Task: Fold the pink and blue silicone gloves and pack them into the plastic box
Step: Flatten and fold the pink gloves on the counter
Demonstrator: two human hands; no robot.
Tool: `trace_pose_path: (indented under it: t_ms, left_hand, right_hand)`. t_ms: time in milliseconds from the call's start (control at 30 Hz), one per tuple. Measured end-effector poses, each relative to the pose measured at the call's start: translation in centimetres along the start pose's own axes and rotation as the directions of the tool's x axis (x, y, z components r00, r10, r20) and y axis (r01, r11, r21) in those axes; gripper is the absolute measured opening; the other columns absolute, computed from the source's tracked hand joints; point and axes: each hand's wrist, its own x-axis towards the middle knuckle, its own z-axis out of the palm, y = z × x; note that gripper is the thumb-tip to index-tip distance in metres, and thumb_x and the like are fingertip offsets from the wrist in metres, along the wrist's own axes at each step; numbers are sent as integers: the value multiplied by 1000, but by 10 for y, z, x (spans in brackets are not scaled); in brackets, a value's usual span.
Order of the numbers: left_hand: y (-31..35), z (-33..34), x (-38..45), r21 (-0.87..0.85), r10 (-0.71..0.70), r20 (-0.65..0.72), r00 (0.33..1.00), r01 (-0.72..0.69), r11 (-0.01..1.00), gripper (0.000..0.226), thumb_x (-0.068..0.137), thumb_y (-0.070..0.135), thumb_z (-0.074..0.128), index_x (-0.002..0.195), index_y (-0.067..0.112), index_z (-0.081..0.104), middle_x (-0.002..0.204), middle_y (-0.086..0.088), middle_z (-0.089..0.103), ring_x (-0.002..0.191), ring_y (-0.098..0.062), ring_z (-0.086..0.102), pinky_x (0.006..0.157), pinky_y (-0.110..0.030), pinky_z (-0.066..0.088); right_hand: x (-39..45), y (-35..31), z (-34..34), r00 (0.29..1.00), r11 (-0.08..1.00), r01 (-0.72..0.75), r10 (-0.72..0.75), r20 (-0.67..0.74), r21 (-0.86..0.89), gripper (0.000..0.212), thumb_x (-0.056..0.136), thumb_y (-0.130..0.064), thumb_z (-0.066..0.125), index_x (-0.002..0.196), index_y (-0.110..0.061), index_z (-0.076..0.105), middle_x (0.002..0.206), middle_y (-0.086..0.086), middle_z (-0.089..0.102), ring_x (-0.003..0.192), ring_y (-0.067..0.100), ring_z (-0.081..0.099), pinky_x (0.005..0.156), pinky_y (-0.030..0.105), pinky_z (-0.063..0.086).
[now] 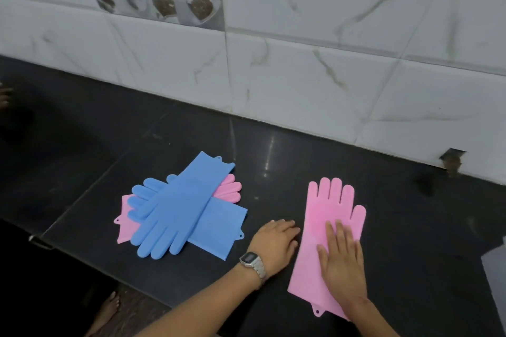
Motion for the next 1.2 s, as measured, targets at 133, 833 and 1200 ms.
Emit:
trace_pose_path:
  t_ms: [133,833,1200]
  left_hand:
    - [-60,-39,-33,-139,-201,-185,962,177,974,29,95,27,44,119,26,62,124,9,60,112,-15,56,90,-28,44]
    - [-240,-98,-173,-762,-961,38,274,630,150,13,83,21,70,94,16,66,76,-2,64,76,-19,57,71,-27,42]
    - [-218,-141,-162,-768,-807,-168,566,437,467,20,94,22,53,79,13,62,77,-6,62,66,-13,47,62,-31,39]
  right_hand:
    - [1,-4,-2,999,999,-32,32,36,4,62,101,-43,17,154,-24,-9,164,1,-7,149,19,-9,122,43,0]
    - [15,-313,8,625,665,744,-725,291,60,79,96,-44,48,156,-25,-1,164,-2,-9,150,19,-9,119,45,5]
    - [28,-305,14,757,780,626,-605,245,-8,75,99,-30,40,154,-28,-11,164,-4,-5,150,26,4,119,47,15]
